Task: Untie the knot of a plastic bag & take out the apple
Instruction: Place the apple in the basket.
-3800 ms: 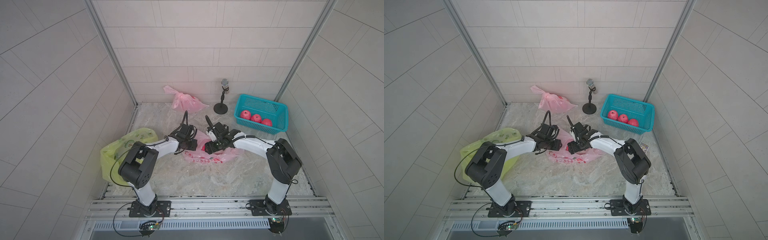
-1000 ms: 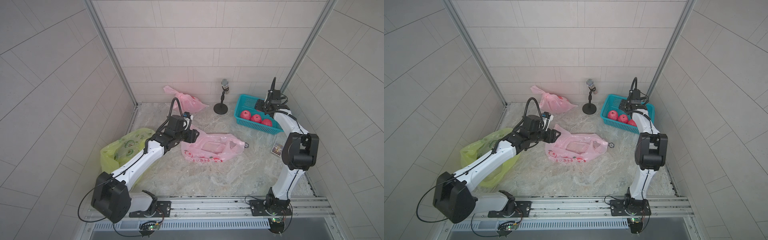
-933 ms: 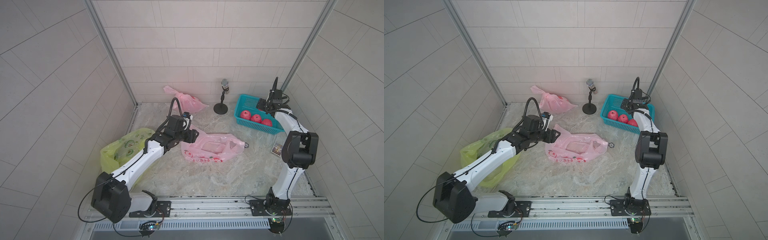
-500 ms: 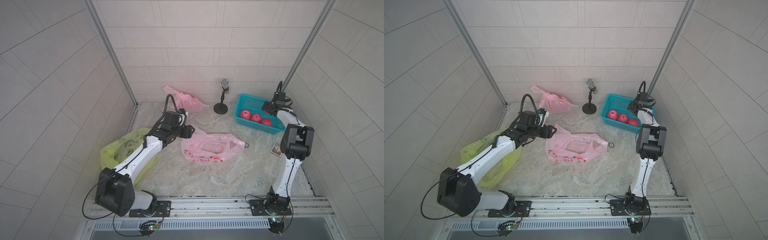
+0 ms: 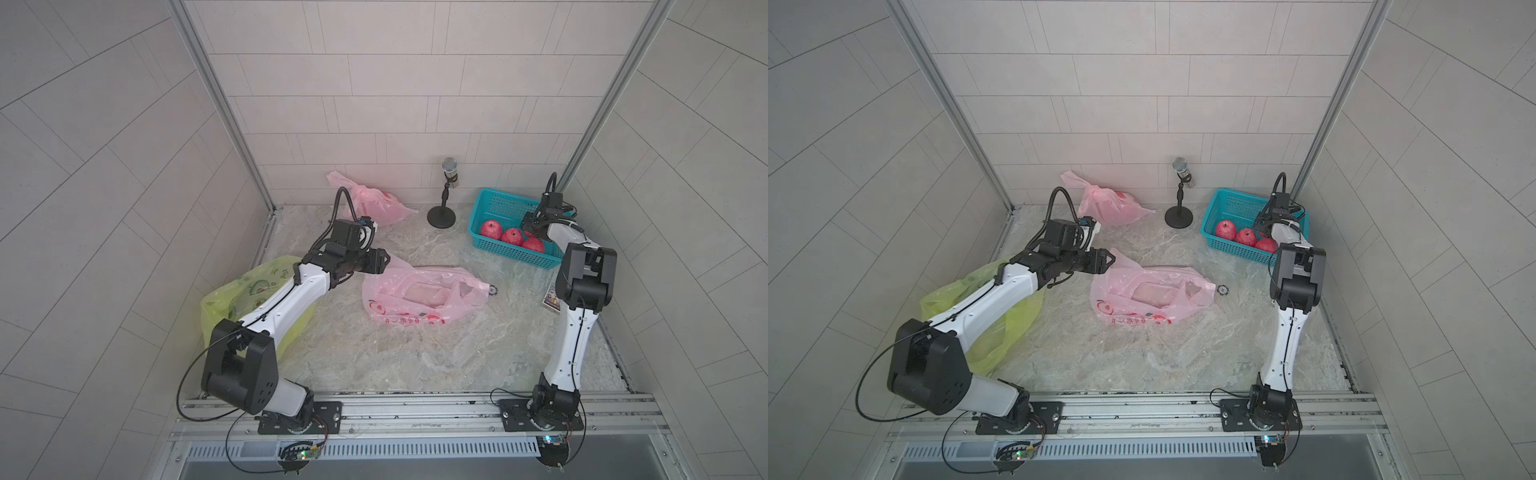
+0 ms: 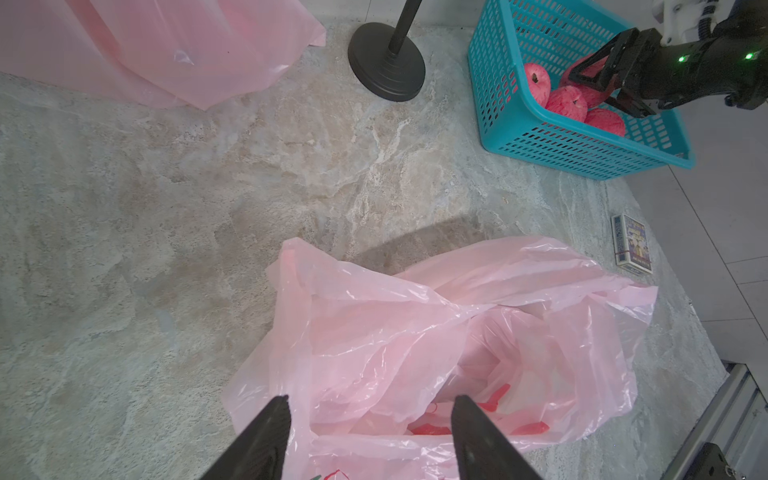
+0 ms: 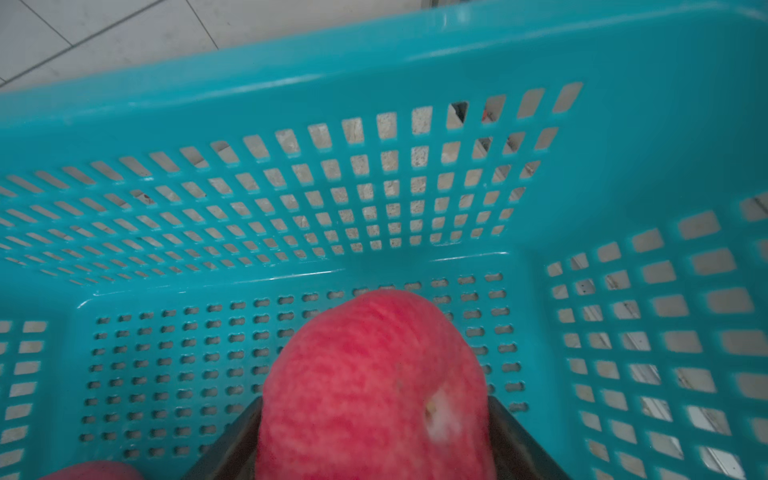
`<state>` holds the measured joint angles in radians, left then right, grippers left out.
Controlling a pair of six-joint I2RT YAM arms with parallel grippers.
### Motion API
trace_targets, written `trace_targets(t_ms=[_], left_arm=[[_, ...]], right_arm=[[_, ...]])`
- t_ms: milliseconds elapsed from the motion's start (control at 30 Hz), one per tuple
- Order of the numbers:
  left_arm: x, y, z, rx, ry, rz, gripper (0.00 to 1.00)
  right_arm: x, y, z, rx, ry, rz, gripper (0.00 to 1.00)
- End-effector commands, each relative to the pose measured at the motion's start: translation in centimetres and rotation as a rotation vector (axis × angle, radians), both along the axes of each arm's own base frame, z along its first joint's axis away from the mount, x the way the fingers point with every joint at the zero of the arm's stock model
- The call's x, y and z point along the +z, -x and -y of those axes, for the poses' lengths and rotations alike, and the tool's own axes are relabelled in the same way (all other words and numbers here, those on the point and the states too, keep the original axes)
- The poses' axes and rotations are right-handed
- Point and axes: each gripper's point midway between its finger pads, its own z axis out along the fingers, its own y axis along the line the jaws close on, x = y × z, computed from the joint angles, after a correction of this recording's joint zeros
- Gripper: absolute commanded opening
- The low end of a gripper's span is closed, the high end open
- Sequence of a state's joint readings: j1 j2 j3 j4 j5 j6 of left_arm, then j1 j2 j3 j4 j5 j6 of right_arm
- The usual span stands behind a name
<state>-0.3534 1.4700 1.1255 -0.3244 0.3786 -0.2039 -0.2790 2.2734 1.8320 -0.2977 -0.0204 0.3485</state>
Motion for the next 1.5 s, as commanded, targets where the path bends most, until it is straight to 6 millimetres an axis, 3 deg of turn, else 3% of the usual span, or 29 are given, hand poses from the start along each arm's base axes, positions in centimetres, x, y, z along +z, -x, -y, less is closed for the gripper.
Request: trace_targets(t_ms=[0,933,1167,1467], left_arm=[[0.8,-0.9,0.1,-0.007,0.0,0.029,0.67],[-0.6,-1.9,0.3,0.009,0.012,-0.003,0.69],[-1.1,-1.9,0.2,0.013,0.006,-0.01,0.7],[-1.6,-2.2,-0.1,0.037,-0.006,-0.026,0.73]], right_arm=[[0.4,-0.5,0.7,-0.015,0.013,0.007,0.76],[-2.6,-0.5,-0.2,-0.031,-0.103,-0.088,0.85],[-0.5,-0.7,0.2,-0.046,-0.078,-0.051,1.0],[4.8,-1.0,-0.2,-0.015,-0.05,0.045,1.0]])
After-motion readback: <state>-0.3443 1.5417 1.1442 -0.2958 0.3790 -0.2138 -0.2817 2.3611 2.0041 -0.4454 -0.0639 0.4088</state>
